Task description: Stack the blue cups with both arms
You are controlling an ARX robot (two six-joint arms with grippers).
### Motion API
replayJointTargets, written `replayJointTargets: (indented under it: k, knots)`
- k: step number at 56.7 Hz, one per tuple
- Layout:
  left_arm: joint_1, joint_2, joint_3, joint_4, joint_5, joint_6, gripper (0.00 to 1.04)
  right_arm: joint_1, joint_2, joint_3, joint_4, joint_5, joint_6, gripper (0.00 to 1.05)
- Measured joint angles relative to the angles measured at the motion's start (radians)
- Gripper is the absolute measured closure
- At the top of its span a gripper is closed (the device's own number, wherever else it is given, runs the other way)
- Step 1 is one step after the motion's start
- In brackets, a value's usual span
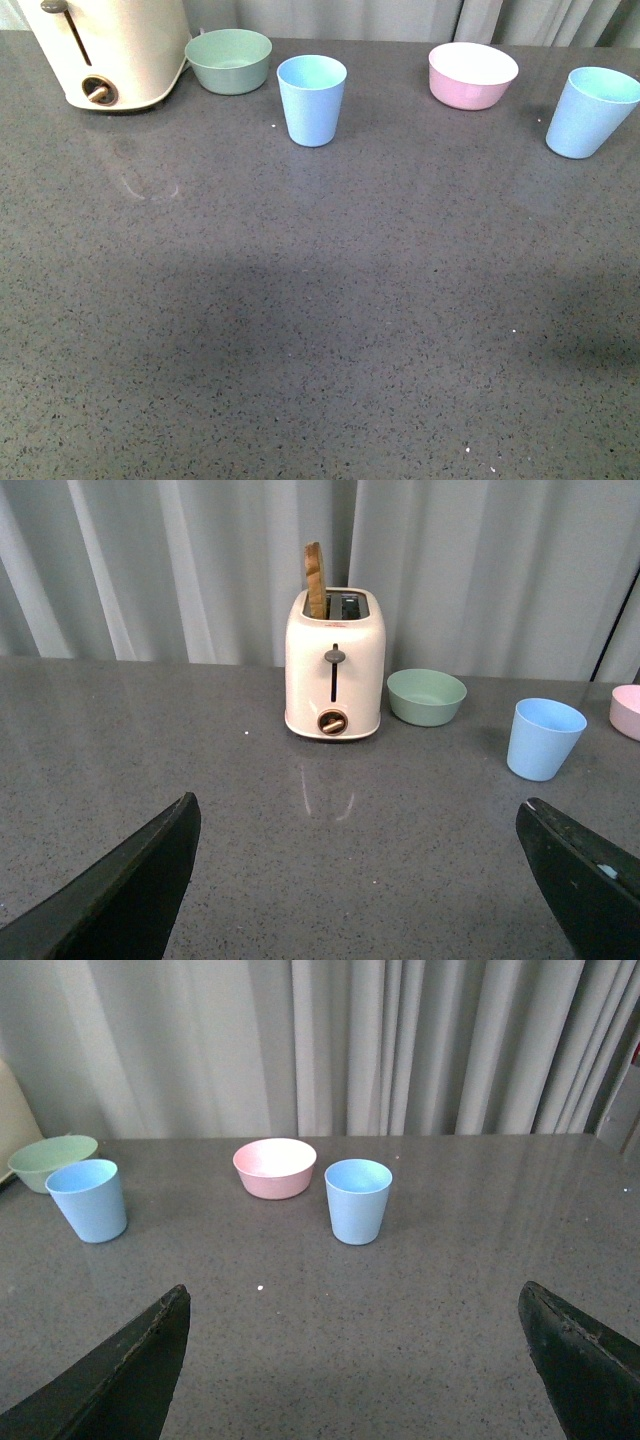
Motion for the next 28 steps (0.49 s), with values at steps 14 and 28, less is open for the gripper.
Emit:
replayJointTargets:
  k: [14,28]
  knots:
    - [0.000,0.002,0.001,-0.002,0.002,-0.002,0.09,0.000,0.000,0.000,0.000,0.000,0.000,0.09]
    - [0.000,0.696,0.355,-0.163,0.113,-0.092,0.09,0.000,0.000,0.000,0.000,0.000,0.000,0.09]
